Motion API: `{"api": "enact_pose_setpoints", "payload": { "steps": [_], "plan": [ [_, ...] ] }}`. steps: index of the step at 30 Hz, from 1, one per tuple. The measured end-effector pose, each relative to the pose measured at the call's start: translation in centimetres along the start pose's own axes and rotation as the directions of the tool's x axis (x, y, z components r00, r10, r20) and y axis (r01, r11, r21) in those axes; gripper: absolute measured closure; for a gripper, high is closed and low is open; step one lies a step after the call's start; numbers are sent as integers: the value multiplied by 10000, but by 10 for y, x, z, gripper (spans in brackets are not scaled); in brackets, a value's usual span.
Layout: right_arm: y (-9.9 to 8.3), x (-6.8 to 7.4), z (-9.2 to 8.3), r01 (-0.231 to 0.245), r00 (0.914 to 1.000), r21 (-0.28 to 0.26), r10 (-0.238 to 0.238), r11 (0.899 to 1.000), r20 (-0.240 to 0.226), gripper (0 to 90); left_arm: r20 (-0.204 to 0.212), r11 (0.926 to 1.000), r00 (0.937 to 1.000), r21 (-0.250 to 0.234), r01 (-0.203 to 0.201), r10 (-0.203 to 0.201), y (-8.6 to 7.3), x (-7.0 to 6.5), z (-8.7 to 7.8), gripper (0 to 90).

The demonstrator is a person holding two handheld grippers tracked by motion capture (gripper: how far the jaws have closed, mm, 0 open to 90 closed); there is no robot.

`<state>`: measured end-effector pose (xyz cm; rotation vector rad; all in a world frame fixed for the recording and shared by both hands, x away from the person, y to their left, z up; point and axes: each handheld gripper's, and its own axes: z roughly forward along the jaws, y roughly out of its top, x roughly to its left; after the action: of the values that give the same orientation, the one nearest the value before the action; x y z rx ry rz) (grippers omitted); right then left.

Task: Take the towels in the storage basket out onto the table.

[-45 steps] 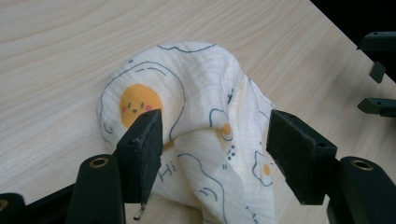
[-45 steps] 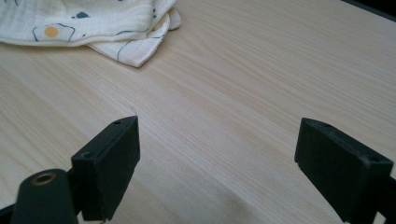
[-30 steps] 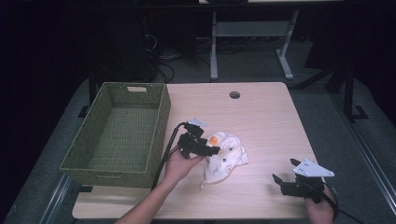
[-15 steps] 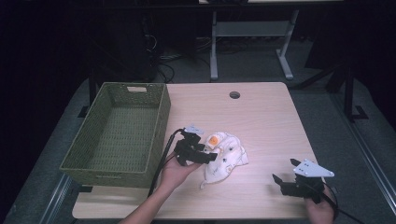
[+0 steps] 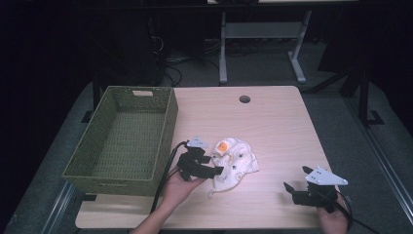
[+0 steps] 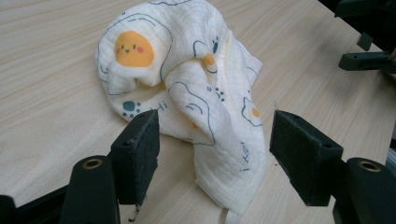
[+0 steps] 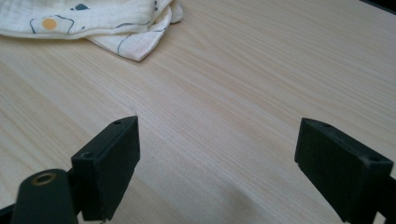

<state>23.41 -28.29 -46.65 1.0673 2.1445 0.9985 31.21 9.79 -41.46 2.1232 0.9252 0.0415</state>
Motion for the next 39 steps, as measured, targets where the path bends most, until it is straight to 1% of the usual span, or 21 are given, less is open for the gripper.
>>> {"api": "enact_pose_setpoints", "payload": {
  "steps": [1,2,3,4,8,9,10,13,16,18,19,20,22,23,25,28,29,33,34,39],
  "plan": [
    [0,0,0,-3,10000,1,3,10000,-2,137,12,9999,10000,-102,76,-76,-1,-1,-1,327],
    [0,0,0,-27,10000,14,27,10000,-7,137,59,10000,10000,-38,22,-22,-2,-1,-2,327],
    [0,0,0,-22,10000,13,22,10000,-7,137,122,9999,9999,-76,102,-101,-4,-1,-2,325],
    [0,0,0,-5,10000,2,5,10000,-10,137,106,10000,9999,-40,85,-84,-5,-2,-3,320],
    [0,0,0,-4,10000,1,4,10000,-4,137,-87,9999,9998,49,-164,165,-12,-5,-4,307],
    [0,0,0,-23,10000,14,23,10000,-11,137,-76,9998,9998,70,-189,190,-14,-6,-5,306],
    [0,1,0,-10,10000,15,10,10000,-15,137,-53,9999,9999,33,-123,123,-16,-6,-4,306],
    [0,0,0,-13,10000,-2,13,10000,-8,137,-71,9997,9997,82,-239,240,-20,-6,-6,303],
    [0,0,0,-10,10000,-2,10,10000,0,137,-185,9996,9994,-5,-284,284,-25,-8,-9,302],
    [0,1,0,-23,10000,20,23,10000,-2,137,-232,9993,9991,85,-360,362,-28,-7,-12,303],
    [0,1,0,-27,10000,22,27,10000,-7,137,-237,9996,9994,22,-264,265,-29,-8,-12,303],
    [0,1,0,-27,10000,27,27,10000,-8,137,-260,9994,9991,109,-328,330,-30,-7,-14,303],
    [0,1,0,37,10000,23,-37,10000,-8,137,-322,9993,9988,86,-353,356,-34,-6,-17,303],
    [0,1,0,37,10000,27,-37,10000,-15,137,-375,9994,9987,88,-335,338,-35,-6,-18,303],
    [0,1,0,15,10000,28,-15,10000,-10,137,-667,9982,9961,207,-567,580,-38,-6,-21,302],
    [0,1,1,34,10000,11,-34,10000,3,137,-739,9985,9958,82,-533,538,-42,-6,-25,303],
    [0,1,1,32,10000,1,-32,10000,-6,137,-782,9982,9951,54,-603,606,-43,-6,-26,303],
    [0,3,2,-1,10000,35,1,10000,-46,137,-617,9981,9962,73,-606,610,-49,-6,-25,299],
    [0,3,1,2,10000,52,-2,10000,-47,137,-560,9985,9969,62,-549,551,-51,-6,-24,297],
    [2,6,2,44,10000,-31,-44,10000,-54,137,-160,9988,9988,175,-466,468,-59,-6,-23,297]
  ]
}}
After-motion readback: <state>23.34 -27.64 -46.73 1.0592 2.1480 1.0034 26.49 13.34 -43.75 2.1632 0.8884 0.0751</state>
